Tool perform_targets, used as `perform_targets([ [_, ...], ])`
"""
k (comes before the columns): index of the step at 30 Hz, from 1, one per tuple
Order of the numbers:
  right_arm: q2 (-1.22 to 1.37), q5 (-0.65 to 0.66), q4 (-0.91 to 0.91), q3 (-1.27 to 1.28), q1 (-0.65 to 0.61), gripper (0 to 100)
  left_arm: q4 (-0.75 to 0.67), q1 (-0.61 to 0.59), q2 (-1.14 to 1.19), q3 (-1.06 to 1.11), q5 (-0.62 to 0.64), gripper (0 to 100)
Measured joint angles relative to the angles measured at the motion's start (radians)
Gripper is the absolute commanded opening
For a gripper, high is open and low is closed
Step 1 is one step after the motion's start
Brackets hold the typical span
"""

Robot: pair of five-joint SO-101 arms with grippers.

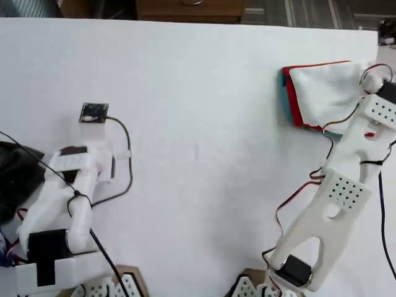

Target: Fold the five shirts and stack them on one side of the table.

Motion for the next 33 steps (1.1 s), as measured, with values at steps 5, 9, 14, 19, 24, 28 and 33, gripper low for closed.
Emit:
perform_targets([
  [5,0.092,0.0,-0.084,0.0,0.0,6.6,-0.005,0.005,-0.006,0.015,0.0,3],
  [9,0.1,0.0,-0.089,0.0,0.0,6.9,-0.006,0.005,-0.006,0.015,0.0,3],
  [14,0.1,0.0,-0.021,-0.051,0.0,7.0,-0.006,0.005,-0.006,0.015,0.0,3],
  [19,0.035,0.0,0.17,-0.176,0.0,7.0,-0.006,0.005,-0.006,0.015,0.0,3],
  [24,-0.023,0.0,0.402,-0.255,0.026,6.7,-0.006,0.005,-0.006,0.015,0.0,3],
  [28,-0.023,0.003,0.566,-0.307,0.078,6.6,-0.006,0.005,-0.006,0.015,0.0,3],
  [33,-0.032,0.003,0.767,-0.358,0.123,6.6,-0.006,0.005,-0.006,0.015,0.0,3],
])
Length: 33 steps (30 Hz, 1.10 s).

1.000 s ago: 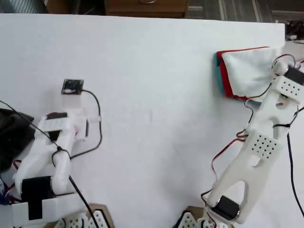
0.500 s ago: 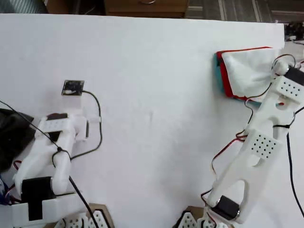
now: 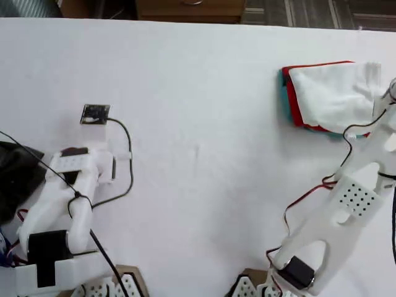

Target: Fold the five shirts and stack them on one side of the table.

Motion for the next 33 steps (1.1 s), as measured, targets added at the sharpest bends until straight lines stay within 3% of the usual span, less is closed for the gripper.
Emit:
perform_targets([
  [8,-0.21,0.0,0.026,0.044,0.068,6.9,0.0,0.003,0.0,0.0,0.0,3],
  [16,-0.626,0.0,0.029,0.512,0.098,7.0,0.0,0.003,0.0,0.0,0.0,3],
  [20,-0.916,0.0,0.029,0.911,0.015,7.0,0.0,0.003,0.0,0.0,0.0,3],
  [28,-1.401,0.0,0.018,1.688,-0.269,7.0,0.0,0.003,0.0,0.0,0.0,3],
  [33,-1.633,0.0,-0.203,2.113,-0.361,7.0,0.0,0.003,0.0,0.0,0.0,3],
])
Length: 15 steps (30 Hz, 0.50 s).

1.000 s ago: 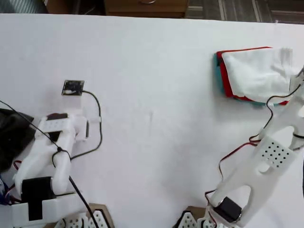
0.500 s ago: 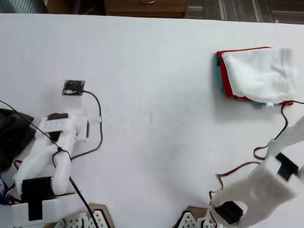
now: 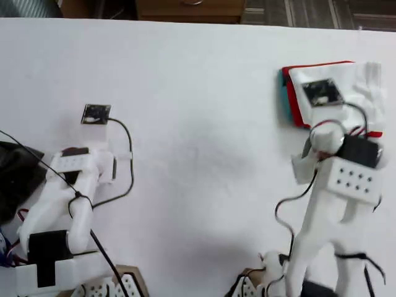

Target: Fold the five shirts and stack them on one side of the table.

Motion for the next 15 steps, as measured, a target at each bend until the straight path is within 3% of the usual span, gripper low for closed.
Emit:
perform_targets([
  [8,-0.275,0.0,-0.539,0.724,-0.018,6.9,0.0,0.0,0.0,0.003,0.0,3],
  [15,-0.313,-0.003,-0.74,0.907,-0.018,6.7,0.0,0.0,0.0,0.003,-0.002,3],
])
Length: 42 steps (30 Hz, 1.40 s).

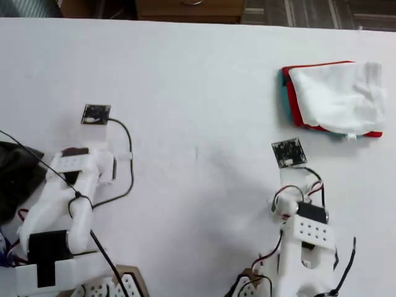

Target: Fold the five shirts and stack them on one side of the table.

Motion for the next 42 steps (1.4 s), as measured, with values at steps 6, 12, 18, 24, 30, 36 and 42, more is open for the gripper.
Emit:
perform_targets([
  [6,-0.018,0.0,-0.066,0.04,0.0,6.7,0.078,0.002,-0.006,-0.014,-0.008,3],
  [12,-0.018,0.0,-0.072,0.043,0.0,6.7,0.364,-0.08,-0.006,-0.204,-0.006,3],
  [18,-0.018,0.0,-0.074,0.043,0.0,6.7,0.654,-0.282,-0.006,-0.517,-0.15,15],
  [24,-0.018,0.0,-0.074,0.043,0.0,6.7,0.7,-0.523,-0.006,-0.675,-0.327,28],
  [30,-0.018,0.0,-0.074,0.043,0.0,6.7,0.534,-0.703,0.083,-0.68,-0.427,28],
  [36,-0.018,0.0,-0.074,0.043,-0.018,6.7,0.519,-0.747,0.353,-0.807,-0.413,28],
  [42,-0.018,0.0,-0.074,0.043,-0.018,6.7,0.528,-0.786,0.591,-1.03,-0.451,25],
])
